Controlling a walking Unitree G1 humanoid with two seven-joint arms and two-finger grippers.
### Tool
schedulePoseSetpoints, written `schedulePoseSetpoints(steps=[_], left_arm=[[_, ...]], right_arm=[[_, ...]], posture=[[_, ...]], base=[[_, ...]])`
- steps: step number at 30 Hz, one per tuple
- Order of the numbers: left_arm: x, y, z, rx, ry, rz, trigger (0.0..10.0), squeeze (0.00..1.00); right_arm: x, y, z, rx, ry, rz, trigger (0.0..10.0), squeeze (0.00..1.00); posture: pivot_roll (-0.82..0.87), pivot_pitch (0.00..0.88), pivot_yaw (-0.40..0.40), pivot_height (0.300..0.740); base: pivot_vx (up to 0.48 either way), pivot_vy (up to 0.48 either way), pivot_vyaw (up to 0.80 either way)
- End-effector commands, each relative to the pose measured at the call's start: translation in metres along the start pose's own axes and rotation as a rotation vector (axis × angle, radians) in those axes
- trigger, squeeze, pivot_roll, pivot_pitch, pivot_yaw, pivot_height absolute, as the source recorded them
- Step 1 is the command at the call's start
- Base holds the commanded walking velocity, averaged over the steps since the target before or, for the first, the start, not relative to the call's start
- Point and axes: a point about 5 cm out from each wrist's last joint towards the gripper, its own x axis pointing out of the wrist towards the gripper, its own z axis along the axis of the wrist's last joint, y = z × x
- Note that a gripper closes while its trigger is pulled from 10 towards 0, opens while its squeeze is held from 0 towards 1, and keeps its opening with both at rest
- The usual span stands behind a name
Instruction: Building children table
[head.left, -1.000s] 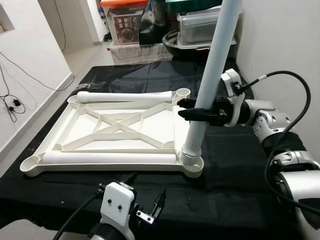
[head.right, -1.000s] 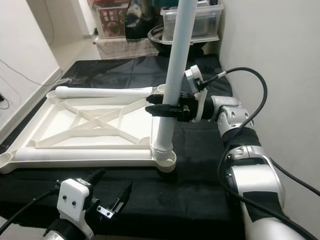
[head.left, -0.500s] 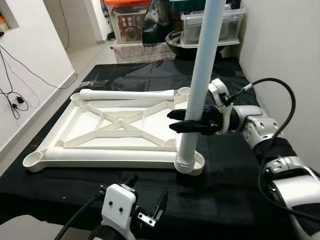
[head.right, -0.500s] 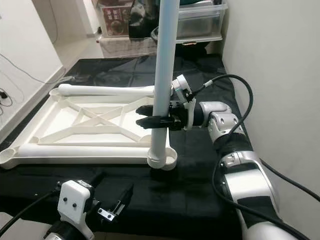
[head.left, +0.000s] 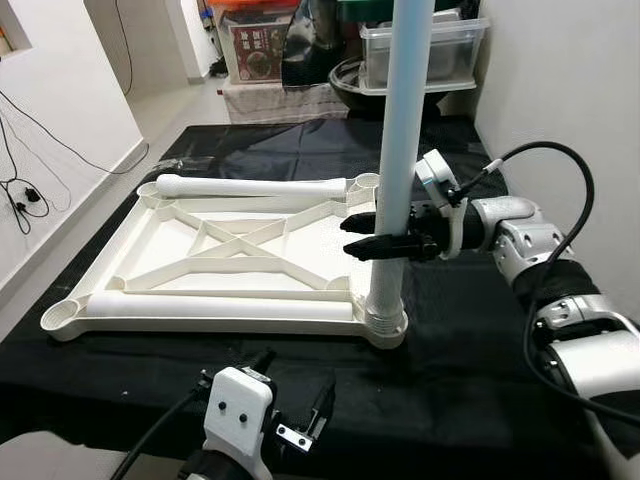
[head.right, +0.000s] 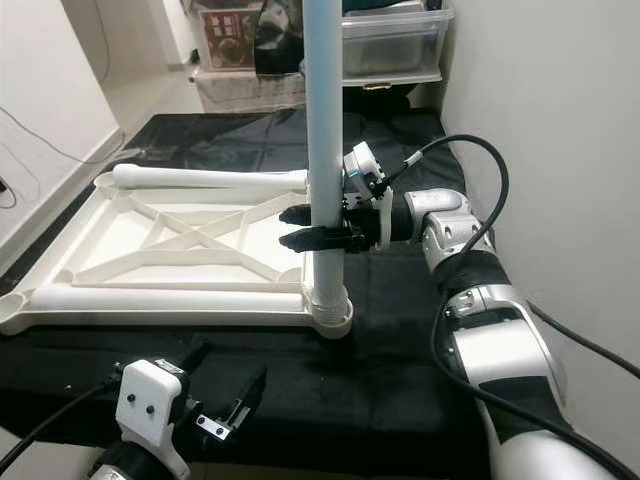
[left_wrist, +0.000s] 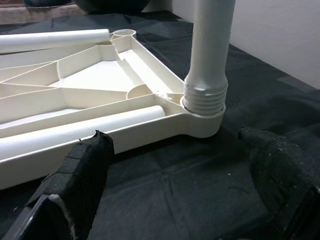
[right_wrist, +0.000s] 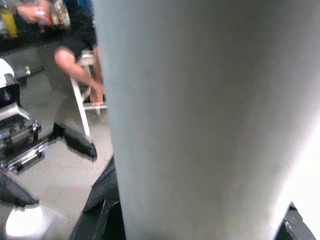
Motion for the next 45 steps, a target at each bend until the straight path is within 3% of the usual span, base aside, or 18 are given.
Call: schedulePoseSetpoints(steps=[1, 4, 10, 18, 21, 28, 30, 32, 34, 38, 41, 45], left_arm=[[0.000, 0.001, -0.003, 0.004, 0.022, 0.011, 10.0, 0.00], [0.000, 0.000, -0.003, 0.010, 0.021, 0.016, 10.0, 0.00], [0.000, 0.001, -0.003, 0.012, 0.022, 0.023, 10.0, 0.00], [0.001, 0.002, -0.002, 0.020, 0.019, 0.025, 10.0, 0.00], [0.001, 0.002, -0.002, 0.021, 0.019, 0.026, 10.0, 0.00], [0.002, 0.003, -0.001, 0.026, 0.015, 0.028, 10.0, 0.00], [0.003, 0.004, -0.001, 0.031, 0.009, 0.030, 10.0, 0.00], [0.003, 0.004, -0.001, 0.031, 0.009, 0.030, 10.0, 0.00], [0.004, 0.004, -0.001, 0.033, 0.004, 0.028, 10.0, 0.00], [0.006, 0.005, -0.001, 0.036, 0.003, 0.026, 10.0, 0.00], [0.010, 0.006, 0.001, 0.043, -0.009, 0.023, 10.0, 0.00], [0.010, 0.006, 0.001, 0.044, -0.012, 0.024, 10.0, 0.00]], right_arm=[[0.006, 0.003, -0.010, 0.029, 0.032, 0.032, 10.0, 0.00], [0.010, 0.008, -0.021, 0.055, 0.058, 0.062, 10.0, 0.00], [0.013, 0.009, -0.022, 0.062, 0.041, 0.077, 10.0, 0.00], [0.041, 0.019, -0.022, 0.153, -0.150, 0.190, 10.0, 0.00], [0.045, 0.020, -0.023, 0.167, -0.170, 0.199, 10.0, 0.00], [0.056, 0.024, -0.033, 0.162, -0.137, 0.224, 10.0, 0.00], [0.058, 0.025, -0.039, 0.096, -0.062, 0.217, 10.0, 0.00], [0.058, 0.025, -0.039, 0.096, -0.062, 0.217, 10.0, 0.00], [0.057, 0.025, -0.040, 0.047, -0.011, 0.180, 10.0, 0.00], [0.056, 0.024, -0.040, 0.041, 0.011, 0.157, 10.0, 0.00], [0.054, 0.017, -0.041, 0.019, 0.093, 0.033, 10.0, 0.00], [0.054, 0.015, -0.041, 0.022, 0.105, 0.004, 10.0, 0.00]], posture=[[0.09, 0.132, 0.047, 0.740], [0.09, 0.134, 0.045, 0.740], [0.09, 0.134, 0.045, 0.740], [0.10, 0.138, 0.046, 0.740], [0.10, 0.138, 0.046, 0.740], [0.10, 0.137, 0.046, 0.740], [0.09, 0.128, 0.049, 0.740], [0.09, 0.128, 0.049, 0.740], [0.09, 0.128, 0.049, 0.740], [0.09, 0.123, 0.050, 0.740], [0.08, 0.114, 0.049, 0.740], [0.08, 0.114, 0.049, 0.740]], base=[[0.000, 0.000, 0.00], [0.000, 0.000, 0.00], [0.000, 0.000, 0.00], [0.000, 0.000, 0.00], [0.000, 0.000, 0.00], [0.000, 0.000, 0.00], [0.000, 0.000, 0.00], [0.000, 0.000, 0.00], [0.000, 0.000, 0.00], [0.000, 0.000, 0.00], [0.000, 0.000, 0.00], [0.000, 0.000, 0.00]])
